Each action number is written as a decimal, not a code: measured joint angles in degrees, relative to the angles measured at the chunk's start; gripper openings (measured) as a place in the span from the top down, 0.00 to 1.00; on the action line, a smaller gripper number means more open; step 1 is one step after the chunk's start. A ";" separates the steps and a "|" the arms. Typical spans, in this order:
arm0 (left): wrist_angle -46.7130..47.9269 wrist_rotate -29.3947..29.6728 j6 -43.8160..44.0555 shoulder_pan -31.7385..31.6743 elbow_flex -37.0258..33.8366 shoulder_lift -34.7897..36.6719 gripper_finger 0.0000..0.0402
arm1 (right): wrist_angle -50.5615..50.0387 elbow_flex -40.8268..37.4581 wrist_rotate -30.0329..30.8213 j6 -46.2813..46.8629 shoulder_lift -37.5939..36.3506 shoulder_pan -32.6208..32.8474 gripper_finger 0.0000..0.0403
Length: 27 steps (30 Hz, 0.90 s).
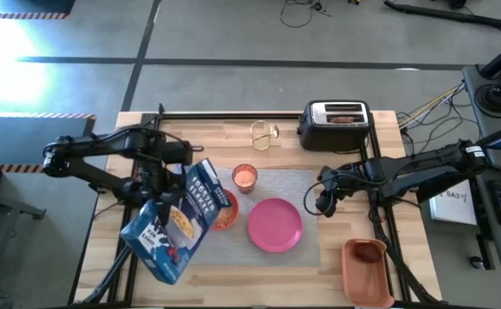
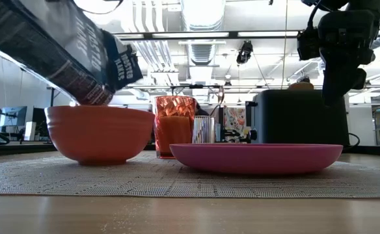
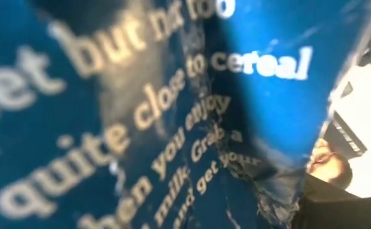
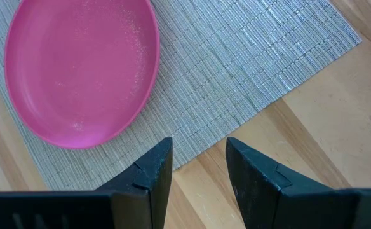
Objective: Arrange a breakfast setting
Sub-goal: Pour the blue cereal into the orange bowl
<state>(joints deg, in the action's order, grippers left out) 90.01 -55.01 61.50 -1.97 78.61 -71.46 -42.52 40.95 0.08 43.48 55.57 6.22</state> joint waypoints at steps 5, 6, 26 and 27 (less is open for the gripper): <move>0.04 3.45 0.53 3.86 0.00 1.41 0.56 | 0.00 0.00 0.00 0.00 0.00 0.02 0.66; 0.03 4.26 0.61 4.69 0.00 1.69 0.56 | 0.01 0.00 0.02 0.00 0.00 0.01 0.66; 0.00 32.32 0.82 27.47 0.00 4.40 0.56 | 0.00 -0.02 0.01 0.00 0.00 0.00 0.66; -0.07 33.87 1.14 28.72 0.00 4.35 0.56 | 0.00 0.00 0.01 0.00 0.00 0.01 0.66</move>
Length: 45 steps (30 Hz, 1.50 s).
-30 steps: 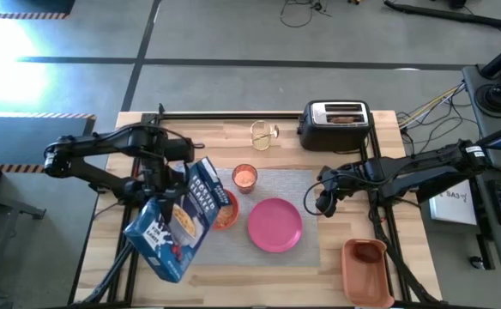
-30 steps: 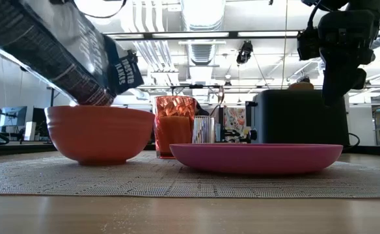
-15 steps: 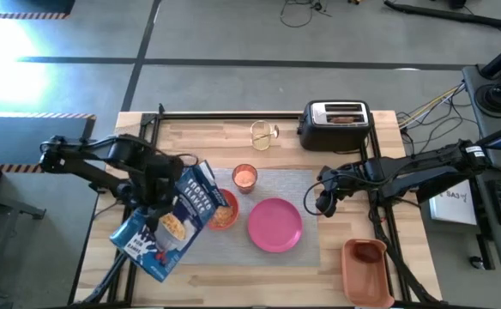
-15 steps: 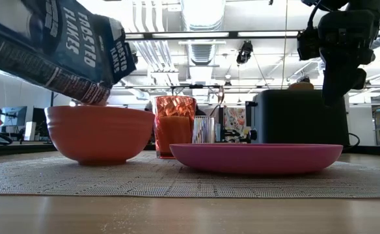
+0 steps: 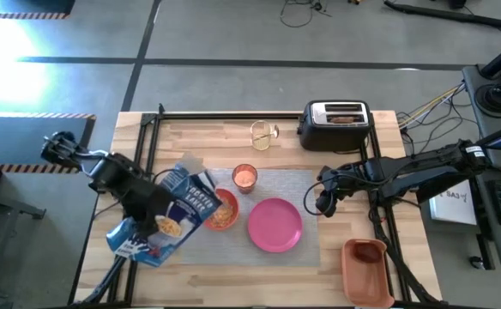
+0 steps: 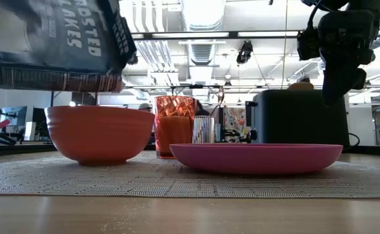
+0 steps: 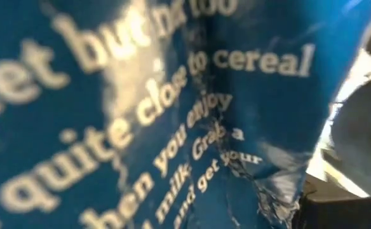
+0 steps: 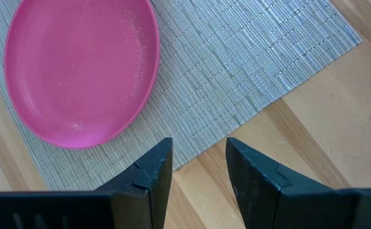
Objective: Arrange a breakfast setting
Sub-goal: Pour the blue cereal into the orange bowl
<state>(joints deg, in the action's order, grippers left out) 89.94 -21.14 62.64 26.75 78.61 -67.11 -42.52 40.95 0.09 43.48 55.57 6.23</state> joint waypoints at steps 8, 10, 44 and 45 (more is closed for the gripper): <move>-0.45 11.27 6.44 9.01 0.00 -0.13 0.56 | 0.00 -0.02 0.01 0.00 0.00 -0.01 0.66; -0.43 14.98 9.07 11.28 0.00 -0.13 0.56 | 0.00 -0.01 -0.01 0.00 0.00 0.00 0.66; 0.00 47.68 33.09 17.78 -18.22 13.74 0.56 | 0.00 0.00 -0.01 0.00 0.02 0.01 0.66; 0.10 49.35 33.65 17.78 -19.18 14.45 0.56 | 0.00 0.00 0.01 0.00 0.00 0.01 0.66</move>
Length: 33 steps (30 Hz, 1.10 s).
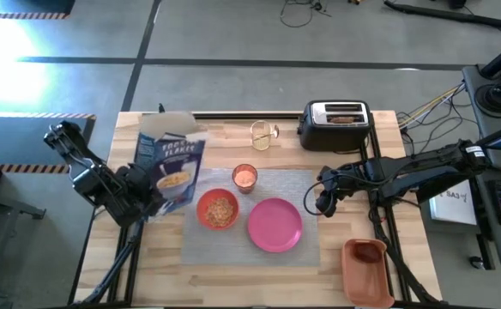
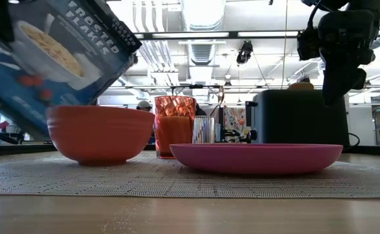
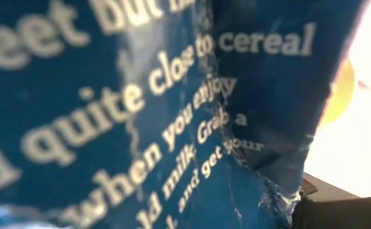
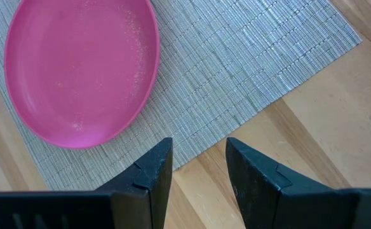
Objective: Arrange a breakfast setting
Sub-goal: Pour the blue cereal into the orange bowl
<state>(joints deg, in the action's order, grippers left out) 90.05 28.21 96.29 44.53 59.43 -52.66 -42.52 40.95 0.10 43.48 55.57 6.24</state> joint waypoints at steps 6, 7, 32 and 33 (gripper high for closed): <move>-0.04 8.94 2.21 -1.28 -5.69 2.28 0.56 | 0.00 0.00 0.00 0.00 0.00 0.00 0.66; -0.07 9.65 2.23 -1.79 -6.55 2.33 0.56 | 0.00 0.00 -0.02 0.00 0.00 0.00 0.66; -1.60 27.40 14.87 -22.93 -23.52 -4.29 0.56 | 0.00 -0.02 -0.02 0.00 0.00 -0.02 0.66; -2.08 27.89 14.78 -23.83 -23.71 -4.94 0.56 | 0.00 0.00 -0.01 0.00 0.00 0.00 0.66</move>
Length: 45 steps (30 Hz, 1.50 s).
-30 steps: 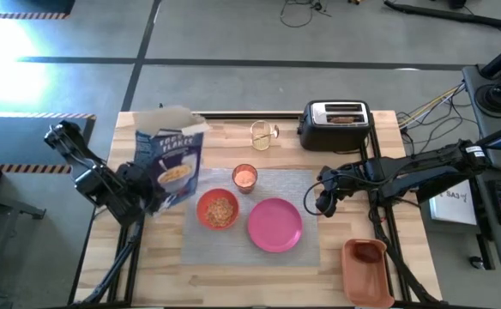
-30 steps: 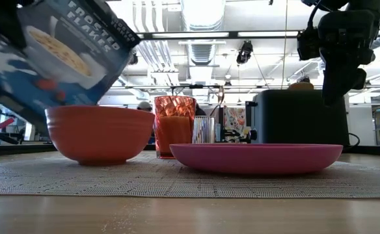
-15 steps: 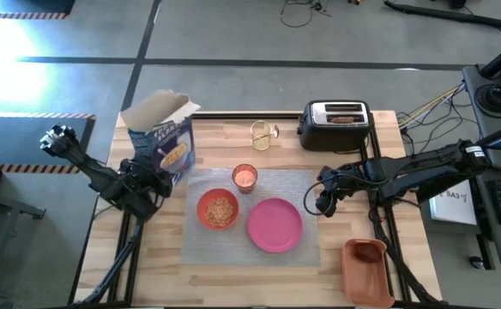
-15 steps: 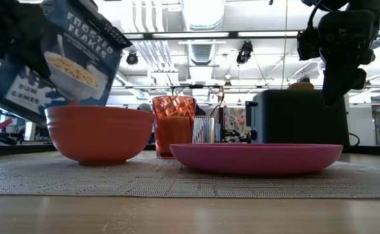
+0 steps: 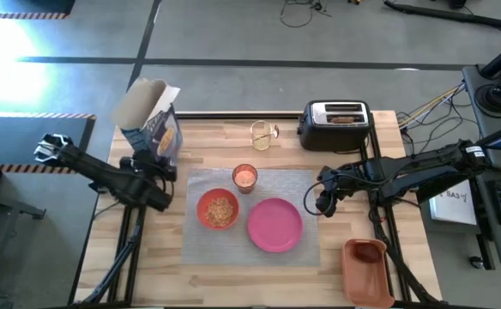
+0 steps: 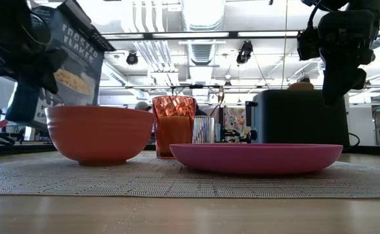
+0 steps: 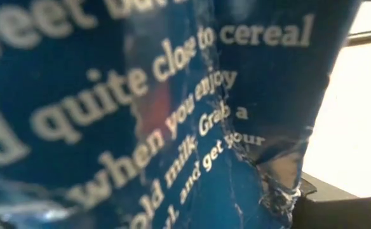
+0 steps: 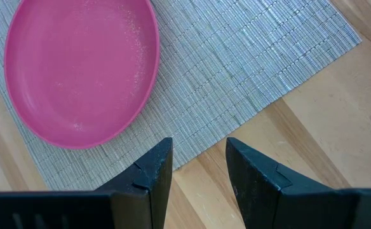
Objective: Arrange a breakfast setting
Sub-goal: Pour the blue cereal into the orange bowl
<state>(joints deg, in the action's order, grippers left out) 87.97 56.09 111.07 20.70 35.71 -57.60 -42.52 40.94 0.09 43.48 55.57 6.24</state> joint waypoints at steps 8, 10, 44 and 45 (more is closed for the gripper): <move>-1.36 5.82 0.11 -6.78 -0.05 -6.09 0.56 | 0.00 -0.01 0.01 0.00 0.00 -0.02 0.66; -2.50 6.48 0.39 -8.34 -0.03 -7.09 0.56 | 0.00 -0.02 0.01 0.00 0.00 0.00 0.66; -19.82 9.31 0.03 -24.97 -0.23 -27.04 0.56 | 0.00 0.00 0.01 0.00 0.00 -0.02 0.66; -19.84 9.56 0.19 -24.99 -0.13 -27.30 0.56 | 0.00 0.00 -0.01 0.00 0.02 0.00 0.66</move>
<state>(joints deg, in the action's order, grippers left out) 68.13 65.66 111.27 -4.29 35.59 -84.90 -42.52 40.95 0.08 43.48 55.59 6.24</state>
